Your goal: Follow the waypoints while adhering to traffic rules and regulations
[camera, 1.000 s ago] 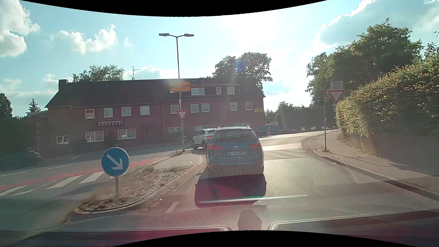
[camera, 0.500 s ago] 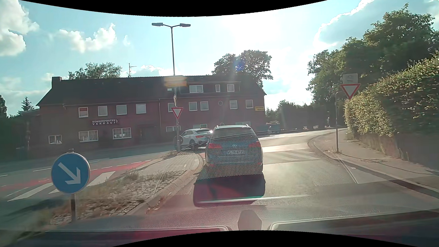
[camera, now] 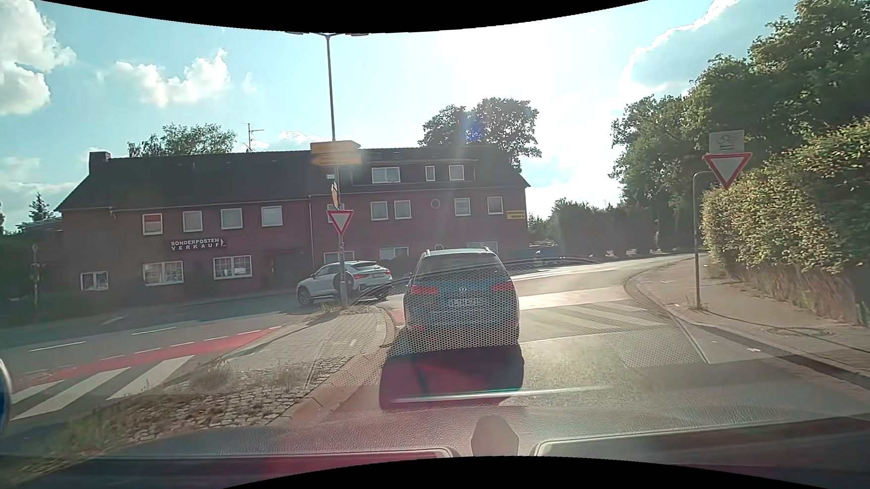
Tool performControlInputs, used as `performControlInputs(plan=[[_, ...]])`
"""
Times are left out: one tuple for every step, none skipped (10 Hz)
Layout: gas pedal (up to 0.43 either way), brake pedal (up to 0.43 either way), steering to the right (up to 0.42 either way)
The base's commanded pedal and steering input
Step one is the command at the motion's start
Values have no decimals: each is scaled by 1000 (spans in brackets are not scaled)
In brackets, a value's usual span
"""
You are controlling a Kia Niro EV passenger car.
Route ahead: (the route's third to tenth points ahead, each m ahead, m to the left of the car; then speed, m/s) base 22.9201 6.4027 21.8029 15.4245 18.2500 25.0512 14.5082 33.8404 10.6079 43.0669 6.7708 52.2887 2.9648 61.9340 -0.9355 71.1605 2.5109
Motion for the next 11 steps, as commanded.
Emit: performControlInputs(plan=[[0,165,1],[0,165,1],[0,171,0],[0,171,0],[0,183,1],[0,195,1],[0,201,0],[0,201,1],[0,201,1],[0,201,0],[0,201,1]])
